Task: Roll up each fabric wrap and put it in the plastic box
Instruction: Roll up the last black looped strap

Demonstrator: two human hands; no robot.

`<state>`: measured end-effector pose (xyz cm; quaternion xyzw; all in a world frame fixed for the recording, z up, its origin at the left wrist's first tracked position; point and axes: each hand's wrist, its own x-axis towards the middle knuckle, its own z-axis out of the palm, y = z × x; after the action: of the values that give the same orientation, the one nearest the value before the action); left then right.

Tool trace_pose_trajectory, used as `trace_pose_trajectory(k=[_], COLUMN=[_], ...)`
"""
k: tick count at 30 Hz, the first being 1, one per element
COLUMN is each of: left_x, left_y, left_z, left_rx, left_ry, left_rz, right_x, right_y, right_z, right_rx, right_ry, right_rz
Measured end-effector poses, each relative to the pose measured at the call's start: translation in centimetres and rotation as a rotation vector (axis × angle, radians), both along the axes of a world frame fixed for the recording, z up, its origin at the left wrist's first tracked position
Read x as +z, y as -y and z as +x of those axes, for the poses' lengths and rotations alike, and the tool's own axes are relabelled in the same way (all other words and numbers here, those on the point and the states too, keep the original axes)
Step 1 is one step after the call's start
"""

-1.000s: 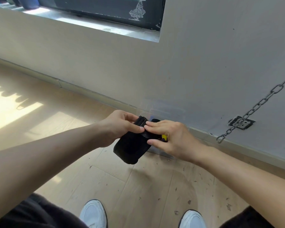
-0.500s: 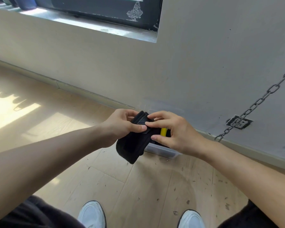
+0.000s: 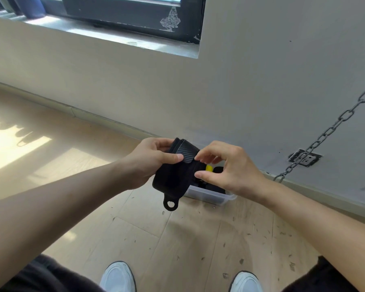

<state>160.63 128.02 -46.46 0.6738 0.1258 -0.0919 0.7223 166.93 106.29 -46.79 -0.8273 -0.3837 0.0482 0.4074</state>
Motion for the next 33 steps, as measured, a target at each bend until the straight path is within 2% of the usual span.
trace_pose_trajectory(k=[4,8,12,15,19,22,25,30,33], left_x=[0.1,0.3,1.0,1.4,1.7,2.1,2.1,2.1,2.2], left_y=[0.0,0.1,0.1,-0.2,-0.1,0.3,0.5,0.2,0.2], left_z=[0.1,0.0,-0.5,-1.1,-1.5,-1.4,-1.2,-0.9,-0.8], left_rx=[0.042,0.034,-0.138,-0.301,-0.319,-0.225,-0.099,0.107,0.117], left_ry=[0.028,0.054,0.029,-0.008,-0.005,0.028,0.032,0.035,0.028], left_rz=[-0.101,-0.154,0.06,0.237,0.369,0.349,0.29,0.2,0.17], right_x=[-0.4,-0.8,0.2,0.6,0.7,0.9,1.7,2.1,1.8], right_y=[-0.8,-1.4,-1.6,-1.1,-0.6,-0.6,-0.5,0.0,-0.3], right_z=[-1.2,-1.7,-1.2,-0.1,0.5,0.6,0.6,-0.1,-0.2], right_rx=[-0.182,-0.202,-0.252,-0.335,-0.378,-0.34,-0.275,-0.02,-0.011], right_ry=[-0.268,-0.486,-0.624,-0.676,-0.812,-0.826,-0.753,-0.696,-0.627], right_rz=[0.047,0.199,0.405,0.453,0.461,0.324,0.207,0.139,0.155])
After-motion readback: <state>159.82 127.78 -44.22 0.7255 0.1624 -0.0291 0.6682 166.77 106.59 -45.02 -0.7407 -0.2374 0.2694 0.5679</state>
